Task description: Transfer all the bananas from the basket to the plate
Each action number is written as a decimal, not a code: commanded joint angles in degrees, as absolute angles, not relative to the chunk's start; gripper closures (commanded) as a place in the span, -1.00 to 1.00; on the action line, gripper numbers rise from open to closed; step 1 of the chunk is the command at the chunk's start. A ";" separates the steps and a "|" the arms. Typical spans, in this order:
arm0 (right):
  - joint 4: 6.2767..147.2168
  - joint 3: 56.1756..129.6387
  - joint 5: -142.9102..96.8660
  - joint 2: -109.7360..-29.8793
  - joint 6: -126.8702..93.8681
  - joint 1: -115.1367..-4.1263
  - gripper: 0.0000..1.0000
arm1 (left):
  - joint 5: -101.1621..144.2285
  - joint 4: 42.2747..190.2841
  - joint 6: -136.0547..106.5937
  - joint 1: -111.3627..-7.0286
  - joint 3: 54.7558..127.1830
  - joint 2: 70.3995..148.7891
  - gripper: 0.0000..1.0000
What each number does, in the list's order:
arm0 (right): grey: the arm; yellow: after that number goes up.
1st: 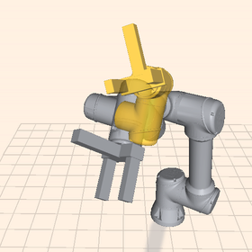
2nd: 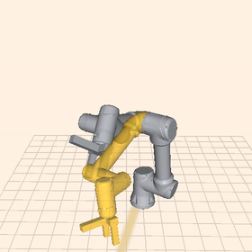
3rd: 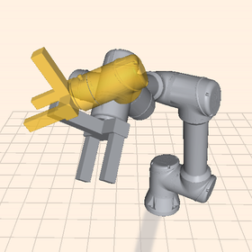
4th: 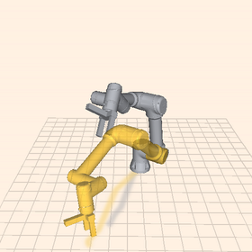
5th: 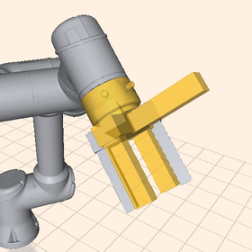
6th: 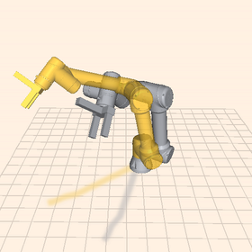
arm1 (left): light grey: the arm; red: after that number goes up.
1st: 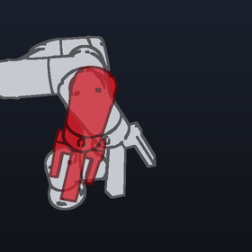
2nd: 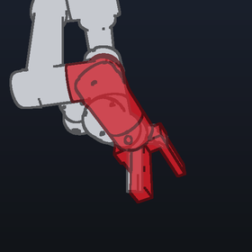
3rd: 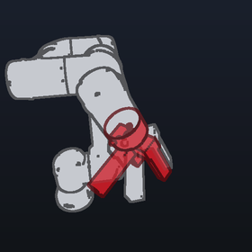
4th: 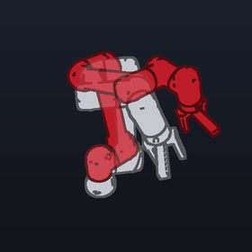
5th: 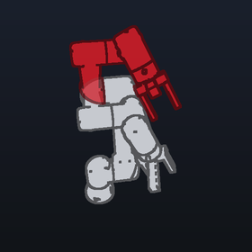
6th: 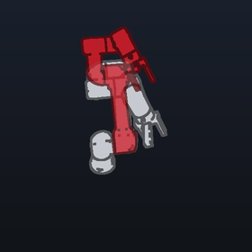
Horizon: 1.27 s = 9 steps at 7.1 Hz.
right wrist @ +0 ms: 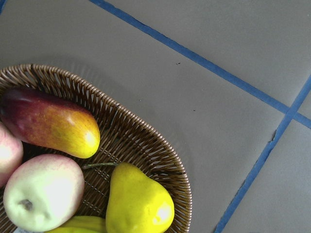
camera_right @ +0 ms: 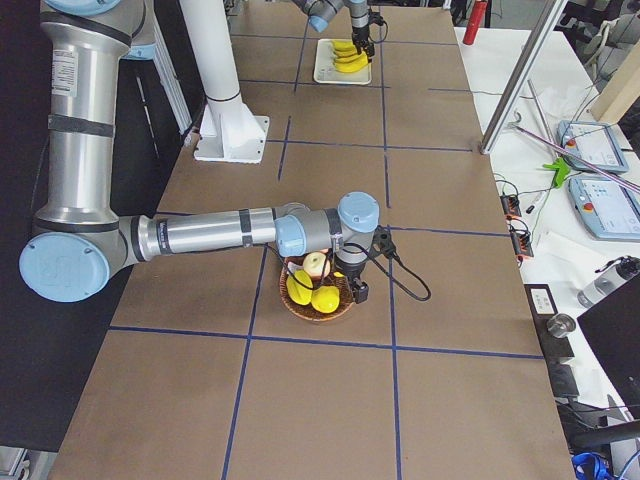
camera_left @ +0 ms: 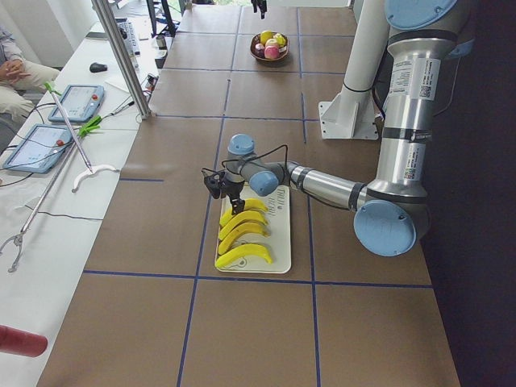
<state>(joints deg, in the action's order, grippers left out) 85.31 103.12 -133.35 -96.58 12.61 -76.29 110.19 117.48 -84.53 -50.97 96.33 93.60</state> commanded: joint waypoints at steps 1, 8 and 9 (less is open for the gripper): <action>85.43 102.92 -133.24 -96.59 12.57 -76.29 -0.98 | 112.31 117.42 -75.63 -51.42 98.68 90.20 -0.99; 86.65 103.01 -133.42 -100.19 10.63 -86.62 -0.97 | 128.41 97.28 -3.37 -80.82 99.67 83.41 -0.99; 92.84 104.84 -133.50 -99.41 10.72 -90.58 -0.97 | 128.41 92.25 3.71 -83.30 99.67 83.58 -0.99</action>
